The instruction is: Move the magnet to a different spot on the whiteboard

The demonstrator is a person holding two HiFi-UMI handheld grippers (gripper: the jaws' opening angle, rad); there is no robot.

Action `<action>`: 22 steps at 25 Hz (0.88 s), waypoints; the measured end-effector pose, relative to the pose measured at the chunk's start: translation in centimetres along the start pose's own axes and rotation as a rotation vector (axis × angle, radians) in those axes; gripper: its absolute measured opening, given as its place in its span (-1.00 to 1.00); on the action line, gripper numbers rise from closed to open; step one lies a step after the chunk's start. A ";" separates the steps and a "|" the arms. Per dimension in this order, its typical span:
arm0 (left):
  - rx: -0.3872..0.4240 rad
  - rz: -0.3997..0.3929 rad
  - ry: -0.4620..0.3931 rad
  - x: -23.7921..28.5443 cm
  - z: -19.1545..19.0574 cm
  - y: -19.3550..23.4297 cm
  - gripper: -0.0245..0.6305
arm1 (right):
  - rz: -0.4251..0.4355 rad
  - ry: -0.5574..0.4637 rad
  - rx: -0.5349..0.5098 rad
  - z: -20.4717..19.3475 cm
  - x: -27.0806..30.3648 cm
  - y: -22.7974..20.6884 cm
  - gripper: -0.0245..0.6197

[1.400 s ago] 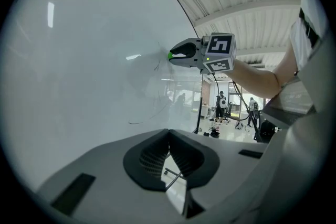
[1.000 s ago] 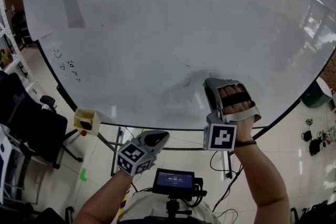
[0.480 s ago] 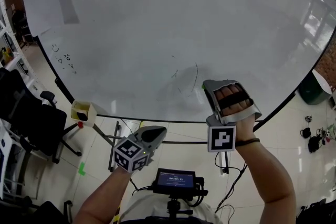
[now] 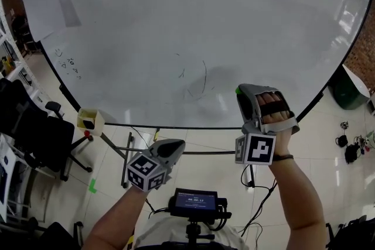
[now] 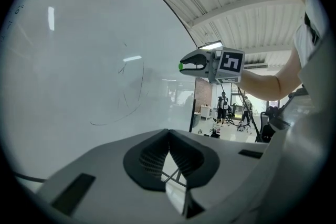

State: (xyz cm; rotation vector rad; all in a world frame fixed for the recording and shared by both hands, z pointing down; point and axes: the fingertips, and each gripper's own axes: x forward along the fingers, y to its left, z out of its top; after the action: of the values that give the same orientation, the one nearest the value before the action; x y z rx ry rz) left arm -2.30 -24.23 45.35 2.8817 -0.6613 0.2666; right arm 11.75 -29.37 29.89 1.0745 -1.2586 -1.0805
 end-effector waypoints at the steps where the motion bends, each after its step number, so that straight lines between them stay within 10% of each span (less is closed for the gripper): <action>1: 0.004 -0.001 -0.001 0.0 0.1 -0.5 -0.82 | 0.001 -0.006 0.052 -0.3 -0.5 -0.1 -0.47; 16: 0.077 -0.023 -0.062 1.5 3.9 -7.3 -0.82 | 0.139 -0.176 0.952 -3.6 -7.5 4.0 -0.47; 22: 0.081 -0.030 -0.061 1.2 3.4 -10.1 -0.82 | 0.186 -0.253 1.071 -2.5 -10.2 7.1 -0.47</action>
State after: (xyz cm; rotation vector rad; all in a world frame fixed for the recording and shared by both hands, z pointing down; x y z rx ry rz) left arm 3.71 -16.47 41.05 2.9854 -0.6306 0.2072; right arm 14.16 -18.08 35.11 1.5637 -2.1914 -0.3415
